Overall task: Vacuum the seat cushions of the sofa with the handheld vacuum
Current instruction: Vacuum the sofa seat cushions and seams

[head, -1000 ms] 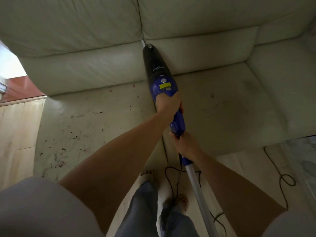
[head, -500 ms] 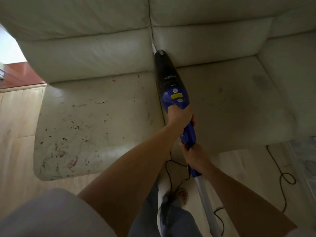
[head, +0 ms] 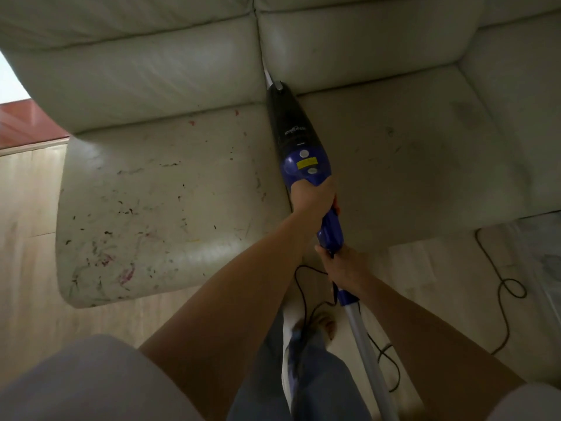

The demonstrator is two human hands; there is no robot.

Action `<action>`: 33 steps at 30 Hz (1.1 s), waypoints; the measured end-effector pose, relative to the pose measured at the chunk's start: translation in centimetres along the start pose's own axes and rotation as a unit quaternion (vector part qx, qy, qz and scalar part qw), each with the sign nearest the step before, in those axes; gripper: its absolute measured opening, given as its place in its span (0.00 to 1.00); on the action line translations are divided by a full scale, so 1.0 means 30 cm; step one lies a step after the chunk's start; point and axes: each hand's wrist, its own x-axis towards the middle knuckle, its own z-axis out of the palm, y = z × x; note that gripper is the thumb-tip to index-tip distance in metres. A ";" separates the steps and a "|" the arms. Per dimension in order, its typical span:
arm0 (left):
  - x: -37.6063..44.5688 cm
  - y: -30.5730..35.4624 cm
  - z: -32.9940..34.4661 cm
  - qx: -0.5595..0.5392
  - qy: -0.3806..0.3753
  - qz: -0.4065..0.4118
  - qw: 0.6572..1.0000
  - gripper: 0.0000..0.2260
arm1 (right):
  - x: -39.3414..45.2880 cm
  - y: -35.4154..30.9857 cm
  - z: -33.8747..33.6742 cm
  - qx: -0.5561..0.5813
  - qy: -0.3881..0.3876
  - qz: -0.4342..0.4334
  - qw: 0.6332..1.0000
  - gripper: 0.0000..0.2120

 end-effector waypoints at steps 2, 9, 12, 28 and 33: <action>-0.005 -0.021 0.005 -0.005 0.002 -0.013 1.000 0.08 | -0.005 0.017 0.012 0.007 -0.007 0.002 1.000 0.21; -0.017 -0.080 -0.012 0.016 0.014 -0.055 0.998 0.06 | -0.057 0.064 0.034 0.007 -0.053 0.009 0.999 0.22; -0.038 -0.064 -0.022 0.003 0.014 -0.044 0.999 0.07 | -0.094 0.045 0.030 -0.013 -0.030 -0.026 0.999 0.23; -0.341 0.498 0.006 -0.009 -0.001 0.226 0.974 0.13 | -0.226 -0.338 -0.347 0.104 0.134 -0.158 0.973 0.19; -0.322 0.686 -0.019 0.019 -0.037 0.265 0.963 0.16 | -0.206 -0.502 -0.440 0.117 0.167 -0.169 0.964 0.20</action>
